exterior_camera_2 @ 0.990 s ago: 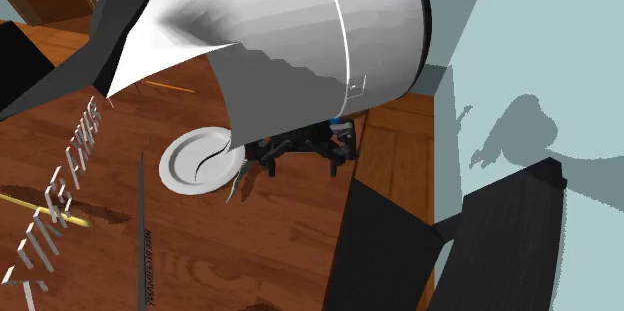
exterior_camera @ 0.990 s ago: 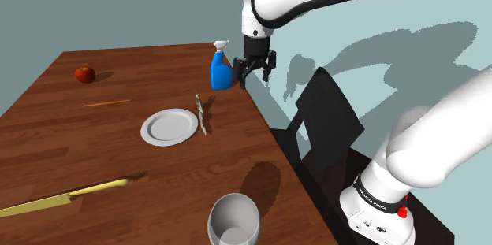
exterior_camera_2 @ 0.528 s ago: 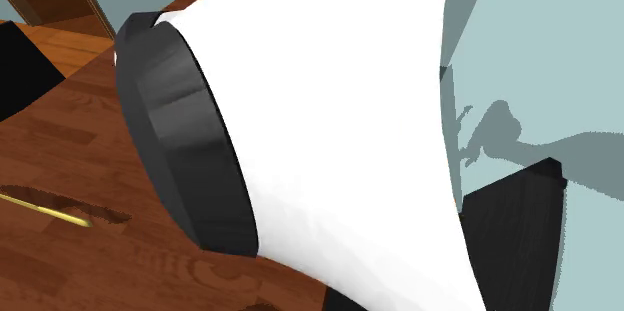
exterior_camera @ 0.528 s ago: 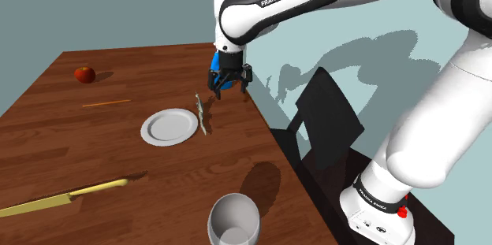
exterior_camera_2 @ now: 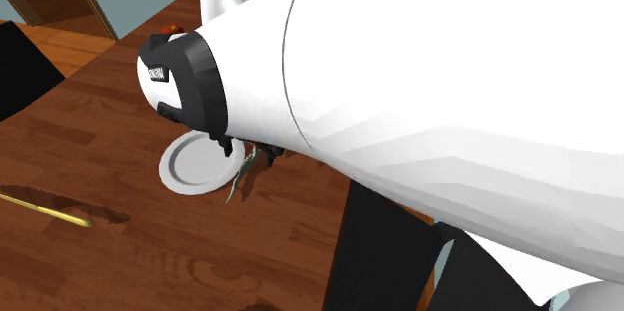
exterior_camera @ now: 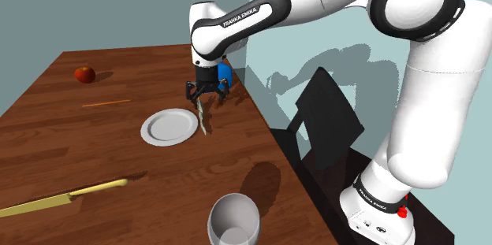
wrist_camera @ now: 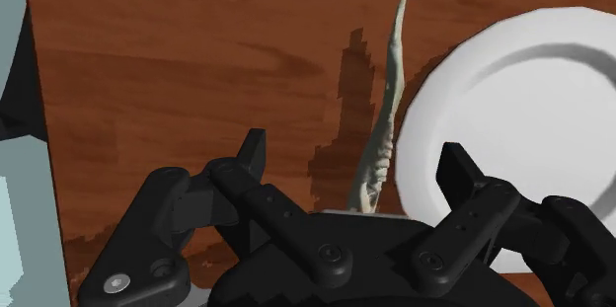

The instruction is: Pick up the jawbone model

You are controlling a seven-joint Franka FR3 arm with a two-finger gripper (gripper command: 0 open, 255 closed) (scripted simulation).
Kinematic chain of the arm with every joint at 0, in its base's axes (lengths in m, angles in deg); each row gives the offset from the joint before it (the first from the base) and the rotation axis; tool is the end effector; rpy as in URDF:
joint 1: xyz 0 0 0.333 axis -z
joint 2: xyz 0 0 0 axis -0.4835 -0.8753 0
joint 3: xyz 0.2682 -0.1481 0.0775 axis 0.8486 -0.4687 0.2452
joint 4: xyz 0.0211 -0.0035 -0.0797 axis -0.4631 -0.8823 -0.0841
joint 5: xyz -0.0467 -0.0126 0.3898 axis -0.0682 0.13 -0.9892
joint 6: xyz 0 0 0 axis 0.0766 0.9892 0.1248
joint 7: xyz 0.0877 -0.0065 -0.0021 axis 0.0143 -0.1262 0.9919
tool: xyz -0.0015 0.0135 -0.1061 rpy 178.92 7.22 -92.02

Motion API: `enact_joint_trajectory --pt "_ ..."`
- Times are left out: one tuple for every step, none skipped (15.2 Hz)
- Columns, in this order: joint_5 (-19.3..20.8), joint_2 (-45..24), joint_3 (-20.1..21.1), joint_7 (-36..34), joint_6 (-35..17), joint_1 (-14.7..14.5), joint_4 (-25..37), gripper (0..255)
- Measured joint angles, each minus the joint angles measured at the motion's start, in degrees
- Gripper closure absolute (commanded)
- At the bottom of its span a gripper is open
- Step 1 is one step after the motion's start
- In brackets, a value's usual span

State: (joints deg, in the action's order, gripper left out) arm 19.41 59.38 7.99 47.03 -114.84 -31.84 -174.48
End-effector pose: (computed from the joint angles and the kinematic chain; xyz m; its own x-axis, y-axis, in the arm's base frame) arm 0.5951 0.1650 0.3701 0.8848 -0.4474 -0.1300 -0.4562 -0.8887 -0.0468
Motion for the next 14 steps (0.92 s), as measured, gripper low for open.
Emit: enact_joint_trajectory --pt "-0.1 -2.0 0.0 -1.0 -0.1 -0.3 1.8 0" --pt "0.0 -4.8 -0.1 -2.2 0.3 -0.7 4.9 0" --pt "0.0 -6.1 -0.2 -2.7 0.1 -0.9 5.9 0" --pt "0.0 -6.8 -0.2 -2.9 -0.3 -0.9 6.2 0" --pt "0.0 -7.5 -0.3 -3.0 -0.6 -1.0 6.5 0" --pt "0.1 -8.0 -0.3 -3.0 -1.2 -1.1 6.5 0" --pt "0.1 -8.4 -0.4 -3.0 -1.9 -1.1 6.2 0" --pt "0.2 -8.9 -0.4 -3.0 -2.4 -1.2 6.1 0" --pt "0.2 -9.2 -0.4 -3.0 -3.0 -1.2 5.8 0" --pt "0.2 -9.5 -0.5 -2.9 -3.8 -1.2 5.3 0" --pt "0.2 -9.8 -0.5 -2.9 -4.3 -1.2 5.1 0" --pt "0.3 -10.0 -0.5 -2.9 -4.4 -1.2 5.1 255" --pt "0.3 -10.1 -0.5 -2.9 -4.5 -1.2 5.2 255" --pt "0.3 -10.1 -0.5 -2.9 -4.6 -1.3 5.2 255"
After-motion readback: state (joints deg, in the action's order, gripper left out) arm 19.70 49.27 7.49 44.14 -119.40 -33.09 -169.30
